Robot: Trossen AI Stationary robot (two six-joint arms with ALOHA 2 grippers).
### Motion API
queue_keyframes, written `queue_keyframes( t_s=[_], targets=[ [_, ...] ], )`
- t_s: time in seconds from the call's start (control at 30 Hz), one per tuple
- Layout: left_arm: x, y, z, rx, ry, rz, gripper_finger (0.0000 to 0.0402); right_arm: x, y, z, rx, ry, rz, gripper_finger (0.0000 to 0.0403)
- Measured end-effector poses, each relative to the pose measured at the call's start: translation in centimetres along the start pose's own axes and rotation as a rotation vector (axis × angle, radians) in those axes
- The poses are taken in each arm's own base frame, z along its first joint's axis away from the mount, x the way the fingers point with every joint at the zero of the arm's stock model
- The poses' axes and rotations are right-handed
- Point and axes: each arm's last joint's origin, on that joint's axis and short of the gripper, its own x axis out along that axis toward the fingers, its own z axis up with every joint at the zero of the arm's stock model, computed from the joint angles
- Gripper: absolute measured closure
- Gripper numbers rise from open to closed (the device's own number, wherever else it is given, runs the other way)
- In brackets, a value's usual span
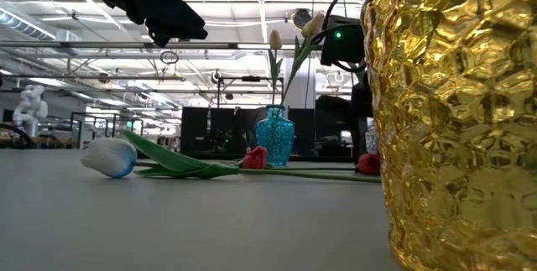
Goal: Sort flowers into vase by color
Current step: Put the right red flower into the transparent vase
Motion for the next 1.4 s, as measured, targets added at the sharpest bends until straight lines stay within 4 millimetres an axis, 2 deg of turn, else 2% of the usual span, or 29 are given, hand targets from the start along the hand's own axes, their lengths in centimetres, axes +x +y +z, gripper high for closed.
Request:
queue_keyframes(
  t_s=[0.37,0.7,1.0,1.2,1.4],
  targets=[
    [0.0,0.0,0.0,-0.001,0.000,0.000,0.0261,0.0,0.2,0.0,0.051,0.005,0.018,0.0394],
    [0.0,0.0,0.0,-0.002,0.000,0.000,0.0261,-0.1,0.3,0.2,0.000,0.106,-0.030,0.0401],
    [0.0,0.0,0.0,-0.004,0.000,0.000,0.0261,-0.5,0.3,2.1,-0.042,0.049,-0.125,0.0402],
    [0.0,0.0,0.0,-0.006,0.000,0.000,0.0261,-2.8,-0.2,3.1,0.014,-0.044,-0.262,0.0403],
    [0.0,0.0,0.0,-0.006,-0.001,0.000,0.0261,-7.6,-0.4,3.3,0.175,-0.198,-0.436,0.0403]
  ],
)
